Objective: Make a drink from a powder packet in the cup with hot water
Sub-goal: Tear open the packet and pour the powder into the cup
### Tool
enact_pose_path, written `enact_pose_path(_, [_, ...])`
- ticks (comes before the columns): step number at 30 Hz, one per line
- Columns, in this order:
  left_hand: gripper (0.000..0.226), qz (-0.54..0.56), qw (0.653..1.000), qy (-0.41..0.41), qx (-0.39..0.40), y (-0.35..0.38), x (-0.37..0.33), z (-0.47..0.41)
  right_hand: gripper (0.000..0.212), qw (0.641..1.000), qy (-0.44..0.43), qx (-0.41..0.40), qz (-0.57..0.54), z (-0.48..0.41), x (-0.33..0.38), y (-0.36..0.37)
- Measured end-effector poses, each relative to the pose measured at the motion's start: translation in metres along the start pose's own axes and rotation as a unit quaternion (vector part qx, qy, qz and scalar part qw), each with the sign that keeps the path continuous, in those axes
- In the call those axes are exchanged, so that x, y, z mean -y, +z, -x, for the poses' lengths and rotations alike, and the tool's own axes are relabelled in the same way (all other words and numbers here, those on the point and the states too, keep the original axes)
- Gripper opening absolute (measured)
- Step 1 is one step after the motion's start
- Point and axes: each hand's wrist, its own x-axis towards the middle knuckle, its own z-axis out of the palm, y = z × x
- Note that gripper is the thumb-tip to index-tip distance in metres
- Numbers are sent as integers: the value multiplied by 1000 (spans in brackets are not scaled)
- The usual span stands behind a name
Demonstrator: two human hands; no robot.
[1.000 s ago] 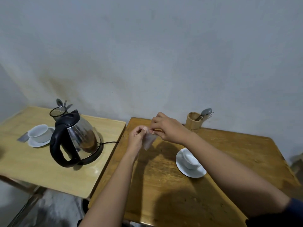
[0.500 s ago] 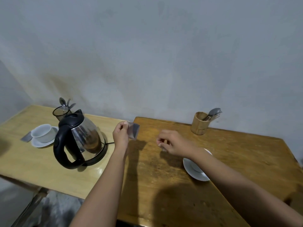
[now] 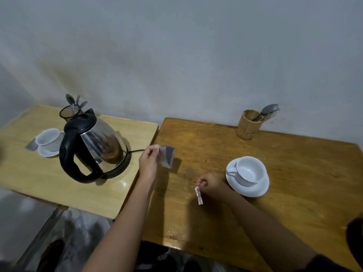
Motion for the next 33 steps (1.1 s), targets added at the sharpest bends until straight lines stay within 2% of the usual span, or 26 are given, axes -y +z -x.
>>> enact_pose_path(2, [24,-14,1000,-5,5,5,3,4,27,999,-24,-22,-3,1,-2,5])
enact_pose_path(5, [22,-20,1000,-4,12,18,3,9,23,988,-57,-126,-74,8,3,-3])
enact_pose_path(7, [19,-5,1000,-7,26,32,0,13,14,968,-52,-156,-191,16,13,-14])
enact_pose_path(9, [17,14,999,-15,38,51,-3,16,22,944,-56,-137,-294,22,21,-24])
enact_pose_path(11, [16,36,998,-22,52,74,-5,21,28,925,-63,-160,-339,29,24,-33])
enact_pose_path(17, [15,65,991,-58,102,143,-3,41,19,860,-60,-316,-396,45,-2,-62])
enact_pose_path(20, [13,38,987,-51,150,167,4,51,15,832,-50,-356,-421,57,-25,-79])
enact_pose_path(22, [7,-21,980,-39,196,177,8,56,7,812,-33,-371,-449,64,-40,-90])
enact_pose_path(24, [10,-97,966,-23,238,186,12,60,5,796,-13,-364,-484,71,-54,-102])
enact_pose_path(27, [13,-163,940,13,299,199,15,61,7,811,10,-350,-469,81,-71,-118])
enact_pose_path(33, [44,-273,891,64,357,222,21,57,12,902,35,-311,-297,91,-93,-143])
